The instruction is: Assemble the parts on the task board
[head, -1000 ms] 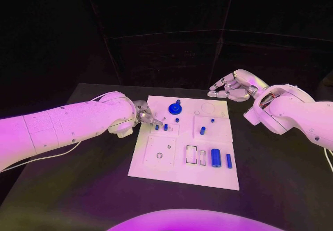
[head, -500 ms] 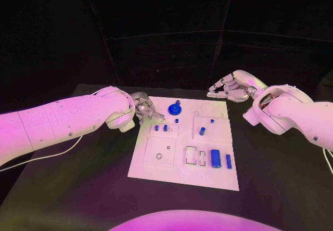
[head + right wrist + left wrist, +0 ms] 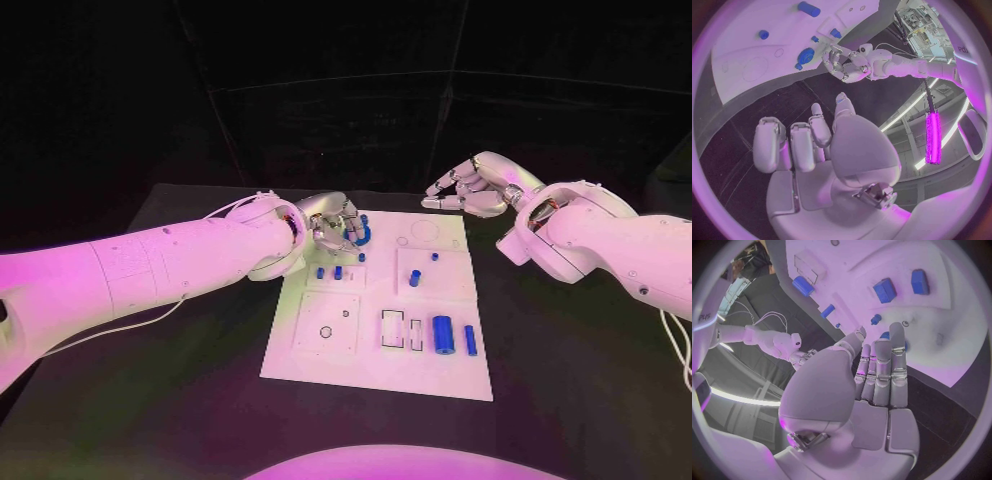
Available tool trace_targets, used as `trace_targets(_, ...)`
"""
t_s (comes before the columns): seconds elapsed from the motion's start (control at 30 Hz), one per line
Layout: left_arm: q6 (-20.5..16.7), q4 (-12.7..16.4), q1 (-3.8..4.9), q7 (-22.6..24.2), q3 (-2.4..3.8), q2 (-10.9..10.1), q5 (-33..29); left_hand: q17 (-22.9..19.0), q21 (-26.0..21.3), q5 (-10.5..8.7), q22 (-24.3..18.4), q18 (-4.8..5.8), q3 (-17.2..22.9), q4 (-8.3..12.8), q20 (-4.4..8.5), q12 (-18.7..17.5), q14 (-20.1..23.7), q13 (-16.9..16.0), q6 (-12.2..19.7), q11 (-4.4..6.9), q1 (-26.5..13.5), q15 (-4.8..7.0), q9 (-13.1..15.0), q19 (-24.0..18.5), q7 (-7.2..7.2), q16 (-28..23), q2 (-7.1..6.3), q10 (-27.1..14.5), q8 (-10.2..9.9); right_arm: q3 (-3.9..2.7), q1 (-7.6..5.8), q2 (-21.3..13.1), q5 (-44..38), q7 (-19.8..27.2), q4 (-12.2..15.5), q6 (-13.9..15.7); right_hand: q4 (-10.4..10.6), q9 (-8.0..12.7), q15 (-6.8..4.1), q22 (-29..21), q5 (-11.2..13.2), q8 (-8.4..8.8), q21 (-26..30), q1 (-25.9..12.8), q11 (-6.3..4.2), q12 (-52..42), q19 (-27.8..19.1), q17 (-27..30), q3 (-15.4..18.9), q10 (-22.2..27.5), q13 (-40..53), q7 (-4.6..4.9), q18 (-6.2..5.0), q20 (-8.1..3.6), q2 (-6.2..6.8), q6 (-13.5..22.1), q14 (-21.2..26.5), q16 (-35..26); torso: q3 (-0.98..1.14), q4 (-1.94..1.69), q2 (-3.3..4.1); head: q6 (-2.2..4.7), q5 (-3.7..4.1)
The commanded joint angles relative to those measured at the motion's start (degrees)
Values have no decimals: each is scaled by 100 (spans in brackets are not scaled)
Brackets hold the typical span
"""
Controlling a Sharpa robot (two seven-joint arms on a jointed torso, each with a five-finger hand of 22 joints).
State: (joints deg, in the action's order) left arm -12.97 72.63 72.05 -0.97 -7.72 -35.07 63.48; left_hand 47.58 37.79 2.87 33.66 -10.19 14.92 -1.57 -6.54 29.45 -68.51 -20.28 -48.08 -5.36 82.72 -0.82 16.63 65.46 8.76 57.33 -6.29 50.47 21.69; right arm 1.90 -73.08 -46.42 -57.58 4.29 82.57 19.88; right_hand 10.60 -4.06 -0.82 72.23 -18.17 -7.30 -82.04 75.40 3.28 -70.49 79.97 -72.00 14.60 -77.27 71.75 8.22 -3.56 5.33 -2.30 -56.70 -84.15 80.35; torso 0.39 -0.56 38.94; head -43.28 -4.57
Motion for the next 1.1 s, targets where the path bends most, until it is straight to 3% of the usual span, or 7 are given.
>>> trace_targets(0.03, -212, -143, 5, 564, -20, 119, 906, 343, 91, -13, 44, -22, 96, 25, 14, -135, -328, 189, -118, 17, -31, 15, -155, 151, -18, 406, -90, 89, -143, -3, -11, 12, 13, 46, 6, -28, -17, 5, -33, -5, -13, -38, 25, 22, -14, 28, -40, 0, 25, 34, -5, -23, -32, -18, -30, 36, -241, -36, -4, 2, 2, 10, 11)
trace_targets(0.2, -89, -343, -22, 410, -44, 344, 1230, 1322, 456, -13, 295, -2, 229, 32, 46, -349, -1054, 491, -306, 25, -165, 42, -384, 572, -33, 1382, -158, 179, -340, -3, -10, 38, 13, 47, 1, -34, -17, 5, -33, -5, -13, -38, 25, 22, -14, 28, -40, 0, 25, 34, -5, -23, -32, -18, -30, 36, -241, -36, -5, -8, 9, 9, 21)
trace_targets(0.43, 325, -483, -37, -70, -61, 545, 1395, 1852, 1385, -19, 1253, 157, 316, 38, 68, -520, -1381, 756, -505, 36, -295, 54, -568, 1037, -61, 1896, -203, 281, -480, -3, -10, 62, 11, 46, -10, -43, -19, 5, -34, -4, -28, -38, 25, 28, -14, 23, -39, -3, 25, 30, 0, -23, -31, -18, -34, 36, -242, -35, 0, -8, 0, -16, 43)
trace_targets(0.7, 543, -574, -41, -307, -67, 647, 1556, 1982, 1725, -18, 1614, 220, 247, -9, 74, -561, -1474, 852, -579, 42, -456, 65, -642, 1188, -59, 2032, -267, 368, -539, -3, -10, 80, 10, 41, -14, -44, -19, 5, -34, -4, -28, -38, 25, 28, -14, 23, -39, -3, 25, 30, 0, -23, -31, -18, -34, 36, -242, -35, 4, -19, -1, -29, 55)
trace_targets(1.1, 692, -654, -42, -547, -67, 703, 1595, 1999, 1849, -15, 1747, 237, 369, 39, 88, -627, -1519, 963, -689, 56, -345, 82, -708, 1239, -75, 2082, -109, 445, -581, -3, -10, 85, 10, 34, -14, -47, -23, 4, -34, -1, -42, -40, 24, 41, -14, 15, -37, -12, 24, 26, 6, -24, -31, -18, -40, 36, -244, -30, 1, -15, -3, -42, 83)
